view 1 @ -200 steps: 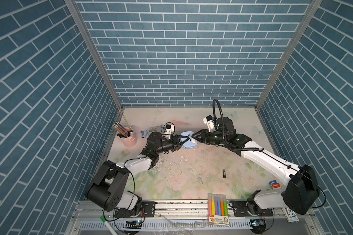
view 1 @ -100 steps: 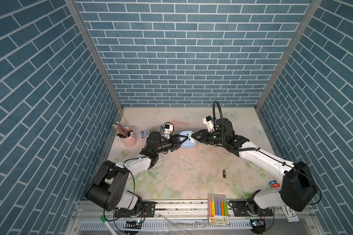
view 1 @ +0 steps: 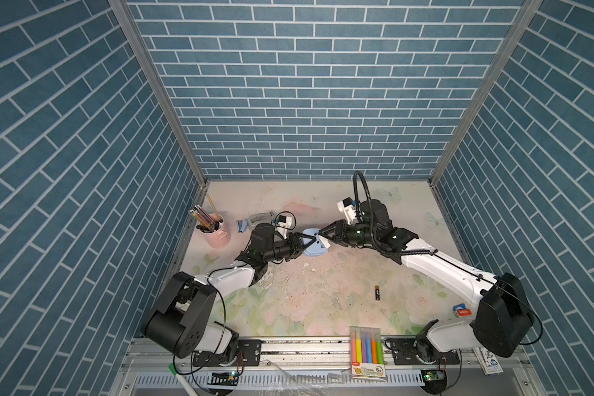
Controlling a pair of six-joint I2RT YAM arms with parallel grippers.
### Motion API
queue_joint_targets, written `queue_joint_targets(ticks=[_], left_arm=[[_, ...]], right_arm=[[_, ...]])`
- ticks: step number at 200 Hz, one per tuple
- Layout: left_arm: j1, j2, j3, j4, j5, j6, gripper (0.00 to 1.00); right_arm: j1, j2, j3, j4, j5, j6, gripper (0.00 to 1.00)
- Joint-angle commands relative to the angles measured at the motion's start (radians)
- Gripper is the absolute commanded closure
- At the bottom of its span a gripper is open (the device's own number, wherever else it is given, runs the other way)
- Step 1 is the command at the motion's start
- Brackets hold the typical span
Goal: Insert the battery into the alarm
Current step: Remove the cover from the alarm, then adjust the alarm.
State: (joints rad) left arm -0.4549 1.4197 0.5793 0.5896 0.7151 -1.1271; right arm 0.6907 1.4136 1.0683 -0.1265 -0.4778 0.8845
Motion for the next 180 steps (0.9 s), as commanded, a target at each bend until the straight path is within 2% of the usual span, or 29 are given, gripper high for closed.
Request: queue_joint_targets(ticks=[1,24,44,62,73,82,95,109,116,150,180], left_arm=[[-0.002,-0.032,0.028,-0.074,-0.009,0.078,1.00],[-0.001,-0.038,0.056,-0.155,-0.002,0.127,1.00],[-0.009,-0.044,0.134,-0.408,-0.033,0.257,1.00],[-0.050,-0.076,0.215,-0.646,-0.152,0.380,1.00],[-0.083,-0.086,0.260,-0.742,-0.208,0.439,1.00],[-0.107,-0.084,0.310,-0.854,-0.284,0.486,1.00],[-0.177,-0.075,0.415,-1.057,-0.495,0.579,1.00],[-0.269,-0.047,0.509,-1.196,-0.713,0.662,1.00],[-0.299,-0.029,0.535,-1.228,-0.765,0.680,1.00],[-0.372,0.068,0.567,-1.258,-0.827,0.672,1.00],[-0.363,0.020,0.560,-1.242,-0.843,0.649,1.00]], right_arm=[[-0.003,-0.018,0.061,-0.272,0.216,-0.109,0.67],[-0.003,0.024,0.084,-0.369,0.249,-0.153,0.65],[-0.007,0.030,0.083,-0.397,0.259,-0.171,0.59],[-0.008,0.049,0.071,-0.363,0.196,-0.171,0.51],[-0.006,0.071,0.065,-0.338,0.133,-0.174,0.51],[-0.005,0.080,0.054,-0.323,0.118,-0.171,0.50],[-0.005,0.077,0.043,-0.322,0.126,-0.172,0.49],[-0.008,0.061,0.040,-0.333,0.153,-0.175,0.47],[-0.009,0.052,0.041,-0.344,0.170,-0.176,0.46],[-0.021,0.038,0.047,-0.409,0.248,-0.175,0.44],[-0.026,0.017,0.016,-0.406,0.242,-0.169,0.43]])
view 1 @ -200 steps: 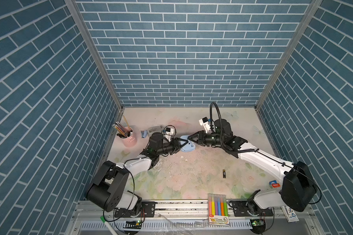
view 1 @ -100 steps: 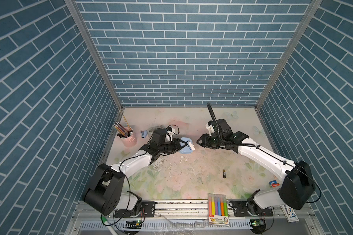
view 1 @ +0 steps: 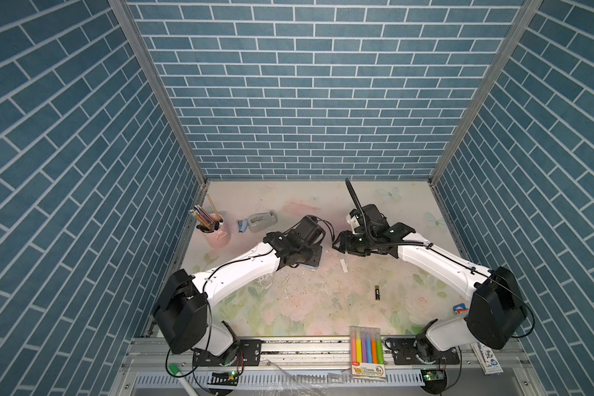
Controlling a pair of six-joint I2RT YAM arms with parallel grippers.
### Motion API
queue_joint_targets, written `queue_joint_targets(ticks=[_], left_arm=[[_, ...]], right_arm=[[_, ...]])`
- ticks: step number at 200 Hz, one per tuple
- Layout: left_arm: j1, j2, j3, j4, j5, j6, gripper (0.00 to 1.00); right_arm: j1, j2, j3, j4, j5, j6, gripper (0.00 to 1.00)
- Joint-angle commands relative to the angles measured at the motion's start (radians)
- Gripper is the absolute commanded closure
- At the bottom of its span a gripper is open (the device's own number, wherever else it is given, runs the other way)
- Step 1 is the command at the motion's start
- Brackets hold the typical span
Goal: Insert the battery into the alarm
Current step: Adjust the alarm, then pick up the battery at the center of the board.
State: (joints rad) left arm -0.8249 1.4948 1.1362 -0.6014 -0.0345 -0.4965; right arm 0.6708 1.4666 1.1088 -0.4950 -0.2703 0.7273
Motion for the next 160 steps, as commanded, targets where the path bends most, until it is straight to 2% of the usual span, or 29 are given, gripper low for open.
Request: queue_joint_targets(ticks=[1,18,47,63,78,87,96,112,125,138,160], left_arm=[[0.009,-0.058,0.001,-0.048,-0.091,0.019,1.00],[0.060,-0.113,-0.042,0.014,-0.017,-0.002,1.00],[0.195,-0.168,-0.194,0.261,0.323,-0.126,1.00],[0.239,-0.187,-0.297,0.464,0.487,-0.227,1.00],[0.264,-0.191,-0.362,0.626,0.583,-0.323,1.00],[0.272,-0.189,-0.394,0.719,0.622,-0.375,1.00],[0.278,-0.184,-0.411,0.767,0.641,-0.402,1.00],[0.280,-0.159,-0.420,0.785,0.647,-0.412,1.00],[0.282,-0.123,-0.446,0.874,0.672,-0.452,1.00],[0.281,-0.077,-0.492,1.005,0.705,-0.509,1.00],[0.282,-0.001,-0.552,1.262,0.750,-0.644,1.00]], right_arm=[[-0.006,-0.036,-0.026,-0.038,0.034,-0.012,0.43],[-0.024,-0.050,-0.045,-0.038,0.031,-0.009,0.43],[-0.060,-0.073,-0.060,-0.030,-0.002,-0.011,0.46],[-0.066,-0.092,-0.085,0.038,-0.095,-0.009,0.46],[-0.065,-0.107,-0.108,0.122,-0.200,0.009,0.46],[-0.065,-0.114,-0.114,0.155,-0.246,0.017,0.46],[-0.065,-0.125,-0.111,0.142,-0.240,0.014,0.45],[-0.071,-0.135,-0.070,-0.005,-0.109,-0.029,0.45],[-0.081,-0.123,-0.047,-0.105,-0.041,-0.053,0.45],[-0.085,-0.125,-0.067,-0.093,-0.081,-0.054,0.46],[-0.086,-0.170,-0.150,0.063,-0.218,0.004,0.44]])
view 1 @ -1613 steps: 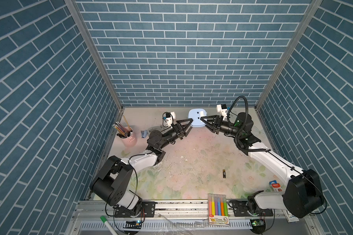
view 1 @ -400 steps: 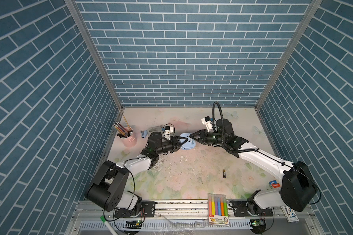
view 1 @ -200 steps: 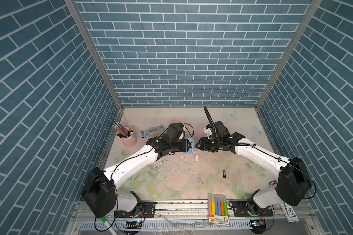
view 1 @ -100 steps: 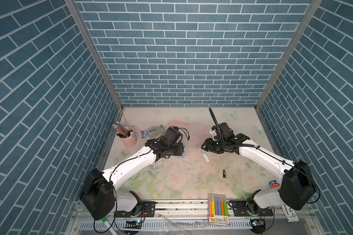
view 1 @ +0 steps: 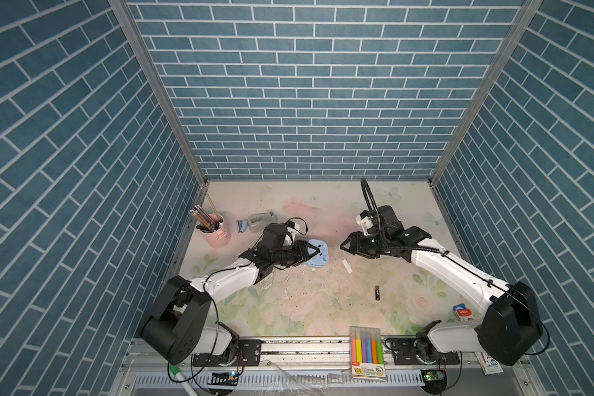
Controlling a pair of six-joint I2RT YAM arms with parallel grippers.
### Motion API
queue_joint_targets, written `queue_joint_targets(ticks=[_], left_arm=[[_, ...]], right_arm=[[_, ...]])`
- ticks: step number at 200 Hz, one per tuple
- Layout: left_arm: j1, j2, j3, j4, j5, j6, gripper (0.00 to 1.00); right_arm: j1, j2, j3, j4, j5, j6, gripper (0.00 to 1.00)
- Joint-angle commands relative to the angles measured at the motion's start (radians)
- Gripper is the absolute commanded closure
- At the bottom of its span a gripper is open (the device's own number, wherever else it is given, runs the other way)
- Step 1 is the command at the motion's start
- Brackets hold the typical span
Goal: Insert the battery into the alarm
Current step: Pick up the battery at the center of the board.
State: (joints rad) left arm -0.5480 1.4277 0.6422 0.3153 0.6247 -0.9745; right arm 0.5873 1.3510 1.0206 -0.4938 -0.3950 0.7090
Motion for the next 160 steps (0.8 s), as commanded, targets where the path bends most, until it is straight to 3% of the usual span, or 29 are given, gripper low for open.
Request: queue_joint_targets(ticks=[1,21,41,75,117,160], left_arm=[[0.005,0.070,-0.060,0.355,0.091,-0.170,1.00],[0.008,0.109,-0.075,0.423,0.101,-0.200,1.00],[0.008,0.103,-0.065,0.303,0.076,-0.135,1.00],[0.007,0.105,-0.022,0.046,0.046,0.008,1.00],[0.008,0.168,-0.004,0.004,0.058,0.043,1.00],[0.008,0.208,-0.013,0.009,0.050,0.038,1.00]], right_arm=[[-0.002,-0.056,-0.066,0.068,-0.099,0.025,0.43],[-0.006,-0.071,-0.089,0.116,-0.132,0.050,0.41],[-0.009,-0.037,-0.078,0.082,-0.112,0.044,0.41],[-0.025,0.004,-0.018,-0.156,0.112,0.003,0.43],[-0.063,0.001,-0.036,-0.373,0.267,-0.011,0.46],[-0.063,0.000,-0.132,-0.451,0.299,0.000,0.49]])
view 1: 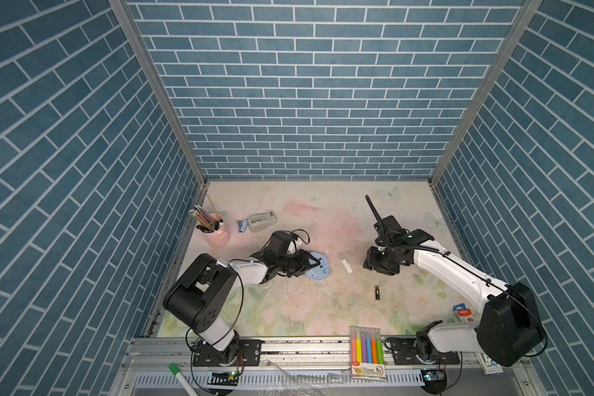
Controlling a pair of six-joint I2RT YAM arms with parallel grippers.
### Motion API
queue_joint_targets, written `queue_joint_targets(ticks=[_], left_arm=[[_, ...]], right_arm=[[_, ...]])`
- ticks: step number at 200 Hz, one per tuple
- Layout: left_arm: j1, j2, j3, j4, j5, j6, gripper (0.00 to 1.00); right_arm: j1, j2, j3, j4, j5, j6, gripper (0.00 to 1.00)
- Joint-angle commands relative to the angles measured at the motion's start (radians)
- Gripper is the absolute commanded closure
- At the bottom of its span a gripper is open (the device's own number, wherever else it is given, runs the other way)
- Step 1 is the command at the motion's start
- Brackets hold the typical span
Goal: Insert the battery into the alarm
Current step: Pick up the battery at the center of the board.
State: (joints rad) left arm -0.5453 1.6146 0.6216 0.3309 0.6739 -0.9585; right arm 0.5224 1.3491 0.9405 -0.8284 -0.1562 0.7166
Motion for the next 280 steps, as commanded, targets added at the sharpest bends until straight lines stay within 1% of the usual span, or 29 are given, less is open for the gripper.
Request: queue_joint_targets(ticks=[1,44,70,116,151,197,214,223,232,240,263,280], left_arm=[[0.005,0.022,0.008,-0.005,0.002,0.021,1.00],[0.004,0.043,-0.003,0.016,0.005,0.007,1.00],[0.005,0.059,-0.002,0.026,0.007,0.002,1.00],[0.005,0.064,-0.010,0.042,0.010,-0.005,1.00],[0.005,0.069,-0.010,0.049,0.013,-0.005,1.00],[0.004,0.073,-0.012,0.056,0.016,-0.008,1.00],[0.005,0.076,-0.011,0.059,0.018,-0.011,1.00],[0.005,0.077,-0.011,0.062,0.018,-0.011,1.00],[0.004,0.082,-0.010,0.066,0.022,-0.013,1.00],[0.005,0.086,-0.010,0.073,0.026,-0.016,1.00],[0.005,0.109,-0.009,0.105,0.046,-0.029,1.00],[0.004,0.124,-0.005,0.123,0.062,-0.033,1.00]], right_arm=[[0.002,0.002,-0.054,-0.117,0.060,-0.008,0.49],[0.001,0.028,-0.108,-0.074,0.010,-0.008,0.52],[0.002,0.065,-0.142,0.004,-0.021,0.014,0.54],[0.002,0.126,-0.137,0.048,-0.007,0.002,0.61],[0.002,0.157,-0.129,0.018,0.028,-0.011,0.70],[0.005,0.159,-0.137,0.009,0.035,-0.017,0.73],[0.005,0.162,-0.134,0.013,0.034,-0.020,0.82],[0.005,0.157,-0.131,0.017,0.033,-0.022,0.88],[0.004,0.141,-0.126,0.024,0.030,-0.023,0.96],[0.005,0.117,-0.123,0.035,0.025,-0.023,1.00],[0.007,0.034,-0.107,0.086,-0.002,-0.028,1.00],[0.011,-0.018,-0.091,0.156,-0.046,-0.022,1.00]])
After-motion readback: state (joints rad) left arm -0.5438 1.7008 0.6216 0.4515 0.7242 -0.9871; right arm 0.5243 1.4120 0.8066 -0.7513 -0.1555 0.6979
